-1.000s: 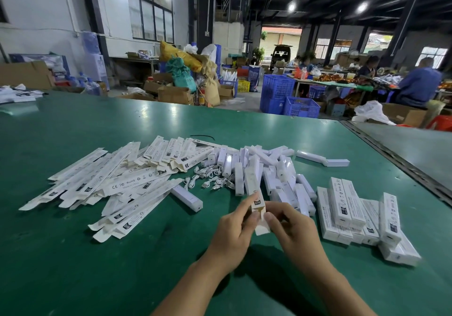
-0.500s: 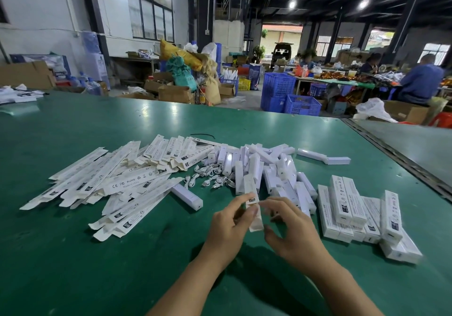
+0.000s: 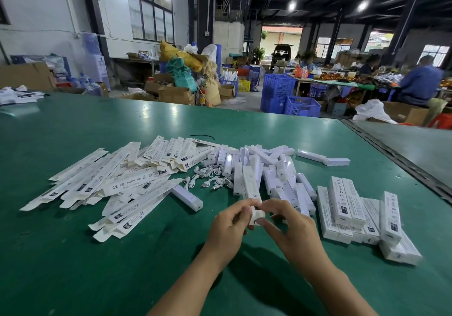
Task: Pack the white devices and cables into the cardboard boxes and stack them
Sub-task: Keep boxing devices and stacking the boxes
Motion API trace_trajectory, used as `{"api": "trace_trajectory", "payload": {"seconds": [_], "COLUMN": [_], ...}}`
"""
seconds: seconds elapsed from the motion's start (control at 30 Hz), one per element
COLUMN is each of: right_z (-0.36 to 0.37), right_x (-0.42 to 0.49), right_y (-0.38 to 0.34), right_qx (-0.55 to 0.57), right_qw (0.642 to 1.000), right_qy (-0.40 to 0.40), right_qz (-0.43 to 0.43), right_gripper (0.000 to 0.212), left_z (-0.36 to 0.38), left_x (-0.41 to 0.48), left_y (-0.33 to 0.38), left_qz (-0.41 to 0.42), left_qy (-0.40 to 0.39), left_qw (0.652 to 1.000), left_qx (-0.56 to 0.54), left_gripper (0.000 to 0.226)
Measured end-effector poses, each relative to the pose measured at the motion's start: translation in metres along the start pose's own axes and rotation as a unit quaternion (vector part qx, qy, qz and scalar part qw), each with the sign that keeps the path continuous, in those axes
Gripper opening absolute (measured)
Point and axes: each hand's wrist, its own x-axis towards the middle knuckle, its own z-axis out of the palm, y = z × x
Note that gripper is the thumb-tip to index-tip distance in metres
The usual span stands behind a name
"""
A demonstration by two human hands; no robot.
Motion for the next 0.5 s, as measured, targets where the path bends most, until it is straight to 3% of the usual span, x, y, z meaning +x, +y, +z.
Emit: {"api": "trace_trajectory", "payload": {"seconds": [0.1,0.23,0.5], "right_z": [0.0029,0.0063,0.0049], "right_x": [-0.0006,-0.0005,0.0010], "right_y": [0.0021,0.0067,0.0052], "right_qx": [-0.017,-0.026,-0.020], "right_qw": [0.999,0.997,0.997], "right_qy": [0.026,0.055,0.055], "right_qz": [-0.021,-0.043,-0.052], "right_gripper": [0.034,0.021,0.013], "left_z": [-0.0001,-0.0011,-0.0014], "left_x": [0.0007,0.0008,0.0005], "left_y": [0.0012,0.0002,-0.0009], "left_qz": [-0.002,0.002,-0.002], "left_qy": [-0.002,0.012,0.024], "left_qw": [1.000,1.000,0.999], "left_qx": [-0.009,-0.022,-0.022], "left_gripper": [0.027,0.027,0.034]}}
